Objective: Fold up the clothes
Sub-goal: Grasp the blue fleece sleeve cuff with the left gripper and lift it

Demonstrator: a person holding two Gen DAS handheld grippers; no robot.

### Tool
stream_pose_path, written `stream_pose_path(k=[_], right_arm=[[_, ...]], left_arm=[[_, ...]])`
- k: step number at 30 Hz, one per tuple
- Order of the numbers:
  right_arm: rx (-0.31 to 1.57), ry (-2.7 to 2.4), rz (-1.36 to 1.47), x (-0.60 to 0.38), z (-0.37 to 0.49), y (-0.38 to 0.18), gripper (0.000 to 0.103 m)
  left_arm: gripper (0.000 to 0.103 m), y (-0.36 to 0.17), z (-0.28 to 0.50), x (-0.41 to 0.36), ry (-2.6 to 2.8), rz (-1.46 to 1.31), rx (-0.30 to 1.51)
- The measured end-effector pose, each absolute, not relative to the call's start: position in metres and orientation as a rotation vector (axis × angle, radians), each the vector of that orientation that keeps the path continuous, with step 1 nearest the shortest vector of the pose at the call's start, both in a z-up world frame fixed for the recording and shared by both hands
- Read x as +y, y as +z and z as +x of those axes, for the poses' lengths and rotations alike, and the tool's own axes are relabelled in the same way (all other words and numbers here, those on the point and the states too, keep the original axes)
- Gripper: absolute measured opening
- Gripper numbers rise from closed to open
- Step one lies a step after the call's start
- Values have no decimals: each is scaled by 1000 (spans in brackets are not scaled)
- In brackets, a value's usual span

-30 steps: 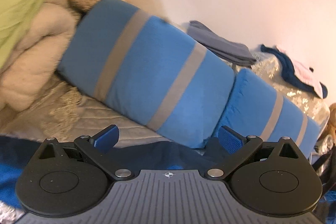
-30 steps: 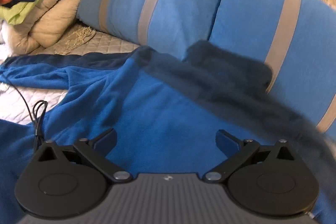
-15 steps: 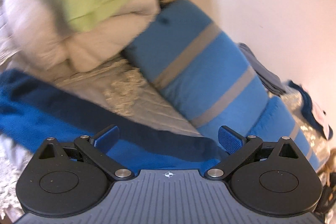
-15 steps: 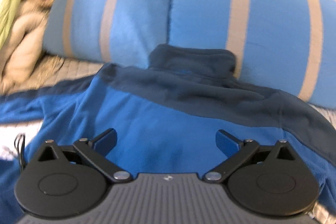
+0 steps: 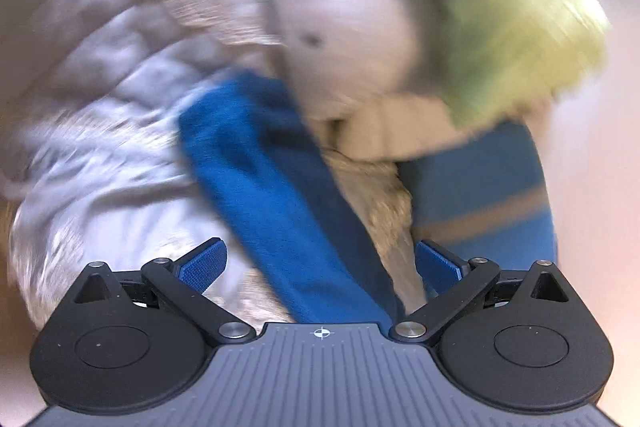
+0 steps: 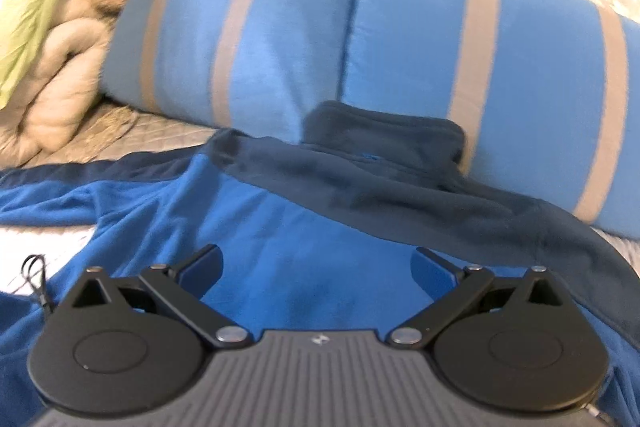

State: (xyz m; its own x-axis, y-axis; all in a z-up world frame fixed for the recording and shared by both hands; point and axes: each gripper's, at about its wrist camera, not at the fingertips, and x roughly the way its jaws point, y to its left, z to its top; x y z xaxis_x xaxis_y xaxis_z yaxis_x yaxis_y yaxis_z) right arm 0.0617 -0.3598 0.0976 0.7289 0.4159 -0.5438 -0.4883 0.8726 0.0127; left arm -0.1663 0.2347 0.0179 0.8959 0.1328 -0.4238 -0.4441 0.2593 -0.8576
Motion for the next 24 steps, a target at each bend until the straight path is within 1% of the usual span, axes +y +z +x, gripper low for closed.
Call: stream_pose_path(k=[10,13,14,15,16,17,18,24], right_arm=[[548,542,-160,-353,54,100,103],[559,534,-152,-354,56,99,103],[562,531,-152,-354,57,98,103],[565,531,-150,-354,58,98,103],[567,532,-148,-354,58,98,103],[567,532,-147,-355,58,98,103],[568,531,-147,-355,58,98,103],[569,530,-172,-352,57,96,103]], left_arm=[[102,-18,-177,262,493,-1468,58],[101,-26,-176,270,520,-1519,31],[98,-27,-174,272,524,-1524,28],[85,-26,-172,273,525,-1519,32],[74,-26,-170,274,525,-1512,39],[70,-26,-168,275,521,-1506,52],[67,-26,-166,276,514,-1502,69],[67,-27,-161,273,536,-1485,90]])
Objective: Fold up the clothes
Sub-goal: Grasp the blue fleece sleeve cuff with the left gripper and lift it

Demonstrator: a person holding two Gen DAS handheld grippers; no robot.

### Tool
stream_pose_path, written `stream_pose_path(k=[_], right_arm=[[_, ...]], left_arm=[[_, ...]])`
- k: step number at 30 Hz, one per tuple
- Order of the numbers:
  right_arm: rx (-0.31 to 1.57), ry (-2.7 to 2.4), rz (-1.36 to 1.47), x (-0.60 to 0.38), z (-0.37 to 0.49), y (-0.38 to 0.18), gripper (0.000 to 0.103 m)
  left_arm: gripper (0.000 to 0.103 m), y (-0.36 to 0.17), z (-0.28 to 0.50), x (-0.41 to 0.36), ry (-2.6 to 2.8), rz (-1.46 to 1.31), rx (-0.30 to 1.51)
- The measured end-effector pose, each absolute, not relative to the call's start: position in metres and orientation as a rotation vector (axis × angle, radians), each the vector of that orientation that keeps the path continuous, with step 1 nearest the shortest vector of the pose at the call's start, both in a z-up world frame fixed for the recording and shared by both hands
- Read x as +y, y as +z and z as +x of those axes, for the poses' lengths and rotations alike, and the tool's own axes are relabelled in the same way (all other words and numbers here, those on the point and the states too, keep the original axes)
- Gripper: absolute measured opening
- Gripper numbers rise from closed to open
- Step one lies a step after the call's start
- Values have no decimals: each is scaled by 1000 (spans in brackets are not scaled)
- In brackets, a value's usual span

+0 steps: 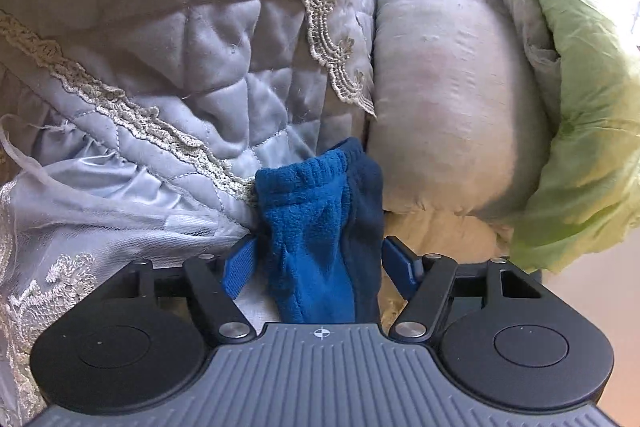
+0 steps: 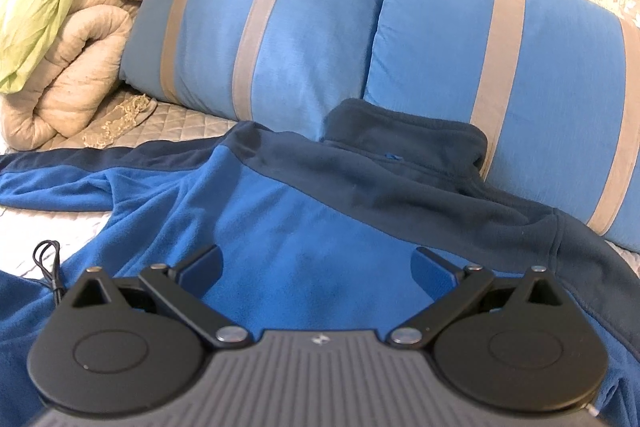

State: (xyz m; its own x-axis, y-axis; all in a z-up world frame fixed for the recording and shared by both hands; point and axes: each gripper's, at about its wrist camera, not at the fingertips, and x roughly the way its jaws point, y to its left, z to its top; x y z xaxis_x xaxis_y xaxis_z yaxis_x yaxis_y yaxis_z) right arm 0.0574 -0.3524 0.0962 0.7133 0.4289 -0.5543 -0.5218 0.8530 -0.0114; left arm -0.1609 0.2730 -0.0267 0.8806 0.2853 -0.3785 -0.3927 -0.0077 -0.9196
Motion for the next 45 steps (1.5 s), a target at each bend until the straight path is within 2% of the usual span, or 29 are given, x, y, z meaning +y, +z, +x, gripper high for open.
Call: stream_pose_path(k=[10,27,29,30,31,32,34,45], right_arm=[[567,519,-156,-360,57,99,103],[599,517,-186,-356,58,92,103],[600,517,-193,-355,58,91,103],[600,515,-194,-355,58,91,103],[601,514,-194,-355,58,91,103],[602,511,-193,-355,59,91,103],[605,507,-190,-355,59,90,103],[606,513,-203,-353,58,89,103]], left_arm=[[67,-16,-154,274,562,-1458,125],[67,-30,-151,278,354,-1515,122],[54,-30,-149,279,337,-1514,117],[33,-29,-148,279,334,-1511,121],[17,-27,-146,278,341,-1497,139],[14,-24,-144,277,352,-1478,162],[10,-13,-138,275,344,-1415,200],[10,117,-84,235,63,-1060,259]])
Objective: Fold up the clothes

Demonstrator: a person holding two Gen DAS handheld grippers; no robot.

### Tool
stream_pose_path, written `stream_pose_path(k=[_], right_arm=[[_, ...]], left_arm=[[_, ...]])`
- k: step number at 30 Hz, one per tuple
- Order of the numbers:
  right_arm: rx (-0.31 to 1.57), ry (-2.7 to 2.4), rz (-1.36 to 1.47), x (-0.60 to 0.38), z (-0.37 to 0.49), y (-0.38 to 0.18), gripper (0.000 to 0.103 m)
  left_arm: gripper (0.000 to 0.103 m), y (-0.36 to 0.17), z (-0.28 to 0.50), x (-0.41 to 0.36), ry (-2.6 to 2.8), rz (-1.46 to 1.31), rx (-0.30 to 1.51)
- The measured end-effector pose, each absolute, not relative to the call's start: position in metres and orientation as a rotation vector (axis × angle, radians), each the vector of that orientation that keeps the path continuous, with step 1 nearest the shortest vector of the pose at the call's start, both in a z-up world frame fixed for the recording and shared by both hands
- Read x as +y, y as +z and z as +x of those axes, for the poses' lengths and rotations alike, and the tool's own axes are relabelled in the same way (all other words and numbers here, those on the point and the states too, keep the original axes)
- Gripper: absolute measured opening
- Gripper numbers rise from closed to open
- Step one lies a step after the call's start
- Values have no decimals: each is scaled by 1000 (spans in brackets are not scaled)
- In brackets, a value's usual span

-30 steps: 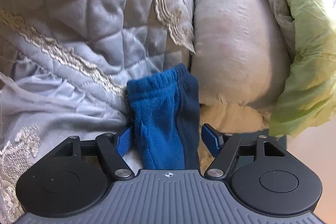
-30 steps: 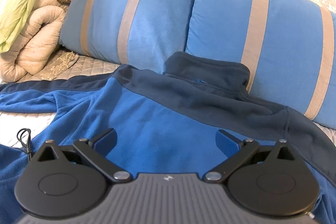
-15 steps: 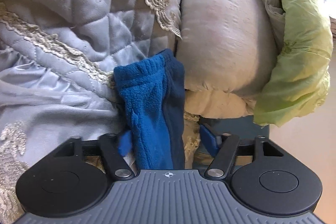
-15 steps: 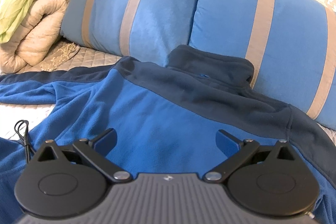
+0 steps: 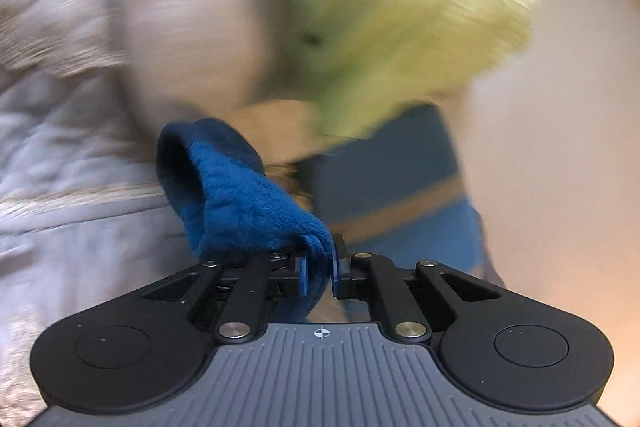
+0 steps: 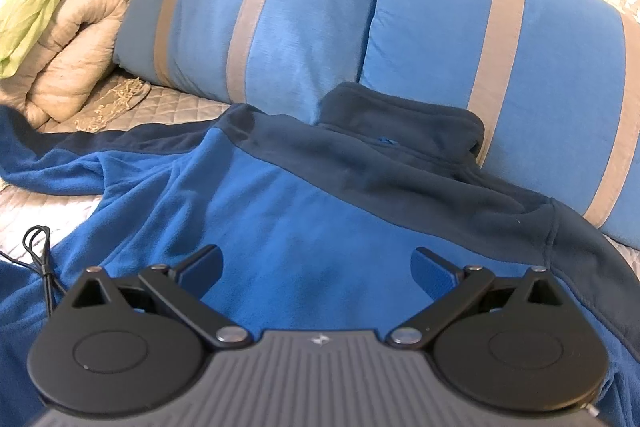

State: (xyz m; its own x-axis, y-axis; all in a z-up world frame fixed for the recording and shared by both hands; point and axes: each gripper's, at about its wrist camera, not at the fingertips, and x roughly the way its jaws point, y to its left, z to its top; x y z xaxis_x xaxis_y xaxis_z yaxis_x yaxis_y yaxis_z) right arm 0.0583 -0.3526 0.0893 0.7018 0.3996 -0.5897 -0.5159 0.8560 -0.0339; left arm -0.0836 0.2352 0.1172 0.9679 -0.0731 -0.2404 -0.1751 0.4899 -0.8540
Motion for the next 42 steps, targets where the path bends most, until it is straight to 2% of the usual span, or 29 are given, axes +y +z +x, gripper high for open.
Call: stream_pose_path(k=[13,21,29,39,41,42], right_arm=[[607,542,-173,-356,56,95,103],[628,513,-84,-366,63,98,103],[641,511,-58,-372,64,96,103],[642,515,-26,-376,64,97,103],[642,515,-29,-376,64,97,103],[645,512,-28,-376,64,96,103]], left_arm=[[10,240,3,161,-50,-794,205],[10,299,53,41,-167,-482,223],[10,300,83,-84,-331,-318,283],[11,260,88,-196,-501,-214,393],[13,246,87,-220,-521,-188,439],[27,238,86,-233,-530,-172,463]])
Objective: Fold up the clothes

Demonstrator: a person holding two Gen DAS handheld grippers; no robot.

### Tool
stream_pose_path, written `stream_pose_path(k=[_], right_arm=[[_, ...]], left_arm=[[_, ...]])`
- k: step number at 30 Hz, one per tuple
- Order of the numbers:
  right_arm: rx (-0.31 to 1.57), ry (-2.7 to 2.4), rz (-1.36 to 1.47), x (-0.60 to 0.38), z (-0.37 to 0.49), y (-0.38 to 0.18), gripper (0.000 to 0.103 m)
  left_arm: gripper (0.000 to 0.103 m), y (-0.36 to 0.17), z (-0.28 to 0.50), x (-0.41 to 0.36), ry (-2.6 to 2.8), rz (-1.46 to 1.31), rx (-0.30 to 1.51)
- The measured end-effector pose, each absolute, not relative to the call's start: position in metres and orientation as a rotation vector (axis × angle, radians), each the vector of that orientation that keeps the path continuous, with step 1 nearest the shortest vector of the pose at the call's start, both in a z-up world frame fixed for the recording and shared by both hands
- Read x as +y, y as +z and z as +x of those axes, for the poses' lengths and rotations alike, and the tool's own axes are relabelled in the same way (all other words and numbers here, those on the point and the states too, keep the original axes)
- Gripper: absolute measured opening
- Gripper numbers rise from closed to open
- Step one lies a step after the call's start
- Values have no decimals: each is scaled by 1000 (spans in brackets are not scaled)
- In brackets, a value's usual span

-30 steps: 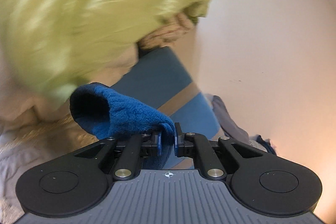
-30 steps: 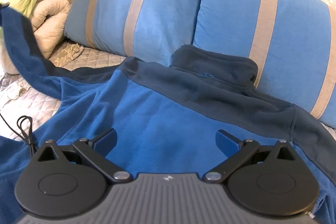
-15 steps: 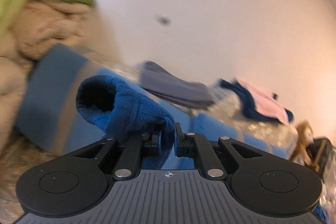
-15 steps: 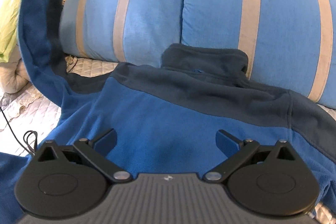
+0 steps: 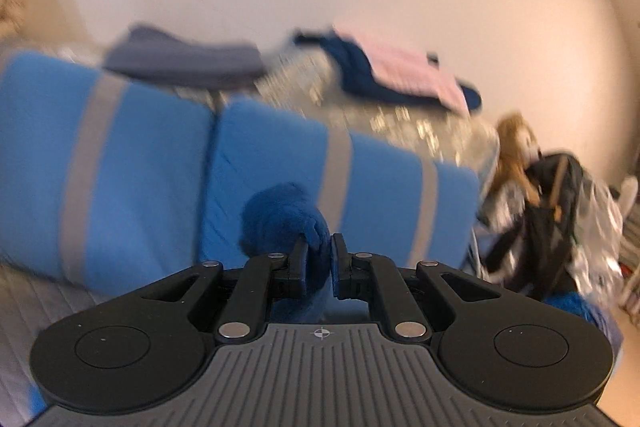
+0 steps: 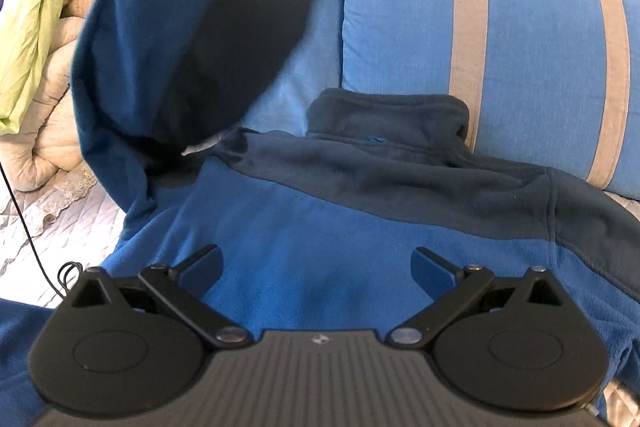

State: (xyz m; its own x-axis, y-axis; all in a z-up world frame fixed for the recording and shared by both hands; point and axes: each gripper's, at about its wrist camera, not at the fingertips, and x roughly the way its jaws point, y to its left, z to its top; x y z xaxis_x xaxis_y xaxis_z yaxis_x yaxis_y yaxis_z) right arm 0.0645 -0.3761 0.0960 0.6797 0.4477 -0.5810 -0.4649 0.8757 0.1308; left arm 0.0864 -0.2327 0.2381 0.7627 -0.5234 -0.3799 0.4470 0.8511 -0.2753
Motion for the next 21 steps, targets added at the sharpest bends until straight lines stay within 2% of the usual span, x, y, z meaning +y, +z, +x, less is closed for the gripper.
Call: stream_pose_path(k=[1,3,7,11,13,21], right_arm=[[649,509,-27,-376,65,95,103],[652,500,-26,-377,66,95,103],[659,483,-21,-380,67,94,103],[664,464,-21,-382,68,94,103],[666,453,-26,-383,69,93,103],[660,424,-47,-387,67,96,103]], left_arm=[[52,231,84,-244,-541,-144,474],[80,220,76,-262,-569,-71,474],[82,208,64,-279,-608,95,482],[85,206,55,-264,-586,185,467],[103,207,52,-246,-558,195,458],[103,211,39,-167,-428,264,504]])
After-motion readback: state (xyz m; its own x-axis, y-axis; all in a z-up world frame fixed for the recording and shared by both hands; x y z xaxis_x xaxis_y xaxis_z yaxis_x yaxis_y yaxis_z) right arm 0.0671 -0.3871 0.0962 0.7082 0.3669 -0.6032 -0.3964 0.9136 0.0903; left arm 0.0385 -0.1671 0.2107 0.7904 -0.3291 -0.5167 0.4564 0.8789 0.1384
